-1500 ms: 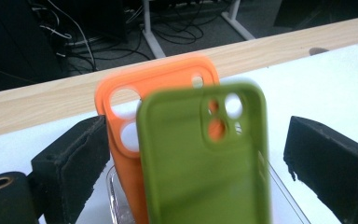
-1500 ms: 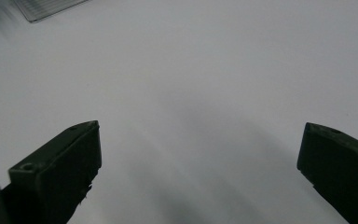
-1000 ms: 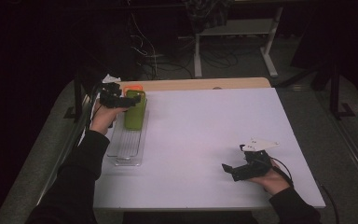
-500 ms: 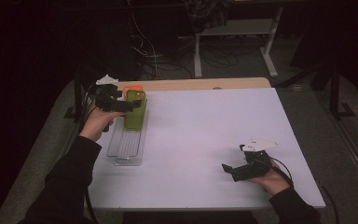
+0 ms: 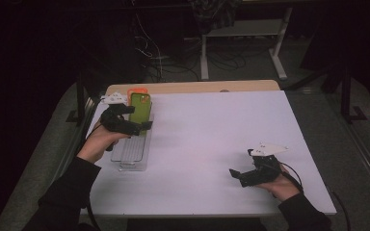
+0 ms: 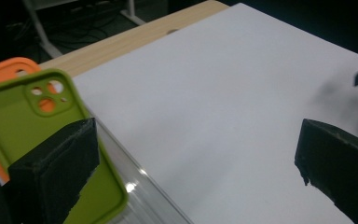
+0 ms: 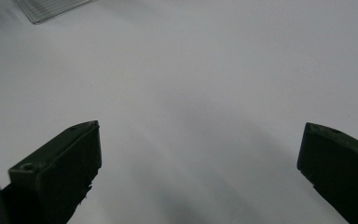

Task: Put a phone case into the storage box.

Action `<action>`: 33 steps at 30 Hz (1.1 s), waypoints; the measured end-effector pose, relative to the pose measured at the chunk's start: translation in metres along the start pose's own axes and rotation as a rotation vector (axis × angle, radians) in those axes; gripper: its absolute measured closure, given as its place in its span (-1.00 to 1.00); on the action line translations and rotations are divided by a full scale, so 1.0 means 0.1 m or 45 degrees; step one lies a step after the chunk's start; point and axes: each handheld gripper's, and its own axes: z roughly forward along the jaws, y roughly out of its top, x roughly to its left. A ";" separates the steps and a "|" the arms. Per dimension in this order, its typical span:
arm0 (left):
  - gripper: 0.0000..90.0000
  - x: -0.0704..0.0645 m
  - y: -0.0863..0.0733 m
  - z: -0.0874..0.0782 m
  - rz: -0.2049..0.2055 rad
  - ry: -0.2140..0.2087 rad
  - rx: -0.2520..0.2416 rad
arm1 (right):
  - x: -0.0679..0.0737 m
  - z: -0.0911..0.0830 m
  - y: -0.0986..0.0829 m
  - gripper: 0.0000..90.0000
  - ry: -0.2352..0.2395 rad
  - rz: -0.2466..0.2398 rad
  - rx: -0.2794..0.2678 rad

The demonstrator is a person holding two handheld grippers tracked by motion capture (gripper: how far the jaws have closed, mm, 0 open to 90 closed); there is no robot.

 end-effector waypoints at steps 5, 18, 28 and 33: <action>-1.00 -0.11 -0.12 -0.03 0.037 -0.059 0.016 | 0.00 0.00 0.00 -1.00 0.003 -0.005 0.001; -1.00 -0.34 -0.56 -0.09 0.136 -0.083 0.032 | 0.01 -0.01 0.01 -1.00 0.008 0.002 0.007; -1.00 -0.39 -0.82 -0.13 0.117 -0.096 0.008 | 0.02 -0.02 0.02 -1.00 0.004 -0.001 0.001; -1.00 -0.40 -0.90 -0.13 0.122 -0.097 0.030 | 0.02 -0.03 0.03 -1.00 0.008 -0.003 -0.005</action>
